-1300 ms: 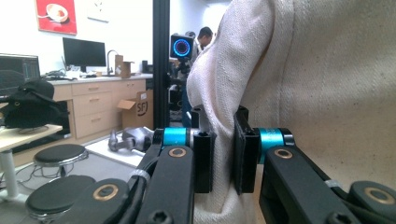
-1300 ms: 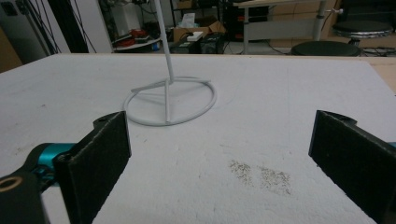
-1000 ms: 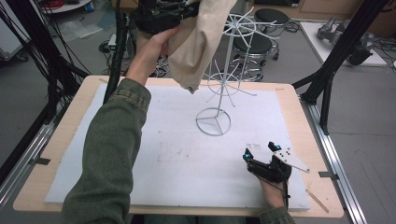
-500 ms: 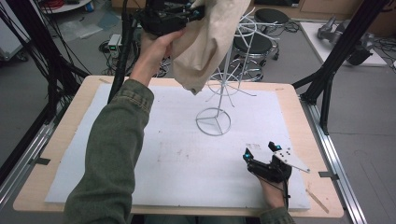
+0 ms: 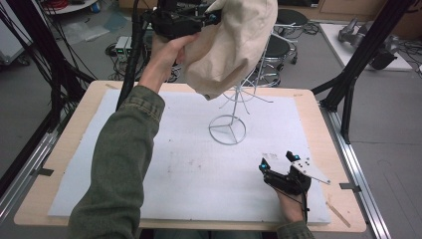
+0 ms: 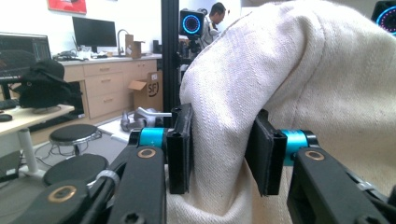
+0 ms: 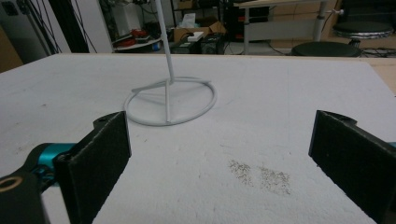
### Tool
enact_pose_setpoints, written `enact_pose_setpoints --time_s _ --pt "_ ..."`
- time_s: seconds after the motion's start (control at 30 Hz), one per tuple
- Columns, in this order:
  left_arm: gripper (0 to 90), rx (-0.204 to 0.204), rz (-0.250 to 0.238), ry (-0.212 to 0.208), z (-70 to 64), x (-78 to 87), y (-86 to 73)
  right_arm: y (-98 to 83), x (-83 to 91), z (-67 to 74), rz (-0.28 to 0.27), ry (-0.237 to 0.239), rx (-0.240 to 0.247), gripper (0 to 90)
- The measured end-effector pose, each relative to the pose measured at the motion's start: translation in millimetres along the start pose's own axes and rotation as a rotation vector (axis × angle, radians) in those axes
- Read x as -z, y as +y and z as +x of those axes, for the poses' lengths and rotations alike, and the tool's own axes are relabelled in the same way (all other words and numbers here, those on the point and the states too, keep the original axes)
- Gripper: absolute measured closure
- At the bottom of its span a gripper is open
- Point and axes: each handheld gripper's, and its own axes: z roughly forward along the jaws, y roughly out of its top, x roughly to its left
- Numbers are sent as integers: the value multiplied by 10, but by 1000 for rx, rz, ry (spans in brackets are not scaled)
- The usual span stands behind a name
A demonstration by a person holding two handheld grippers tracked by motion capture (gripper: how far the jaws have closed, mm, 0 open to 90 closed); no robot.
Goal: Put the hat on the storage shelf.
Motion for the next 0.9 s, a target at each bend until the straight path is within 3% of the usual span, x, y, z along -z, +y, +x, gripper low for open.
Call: enact_pose_setpoints --time_s 0.3,0.43,0.57,0.9 --pt "444 41 4 -3 48 59 -58 0 2 7 2 -1 -2 46" --pt "403 71 -24 -33 92 119 -89 2 10 4 2 -2 0 46" --pt "397 89 -80 -28 129 240 -93 1 6 3 2 -4 -2 46" --pt "391 89 -117 -4 156 390 -107 3 7 7 2 -4 4 46"
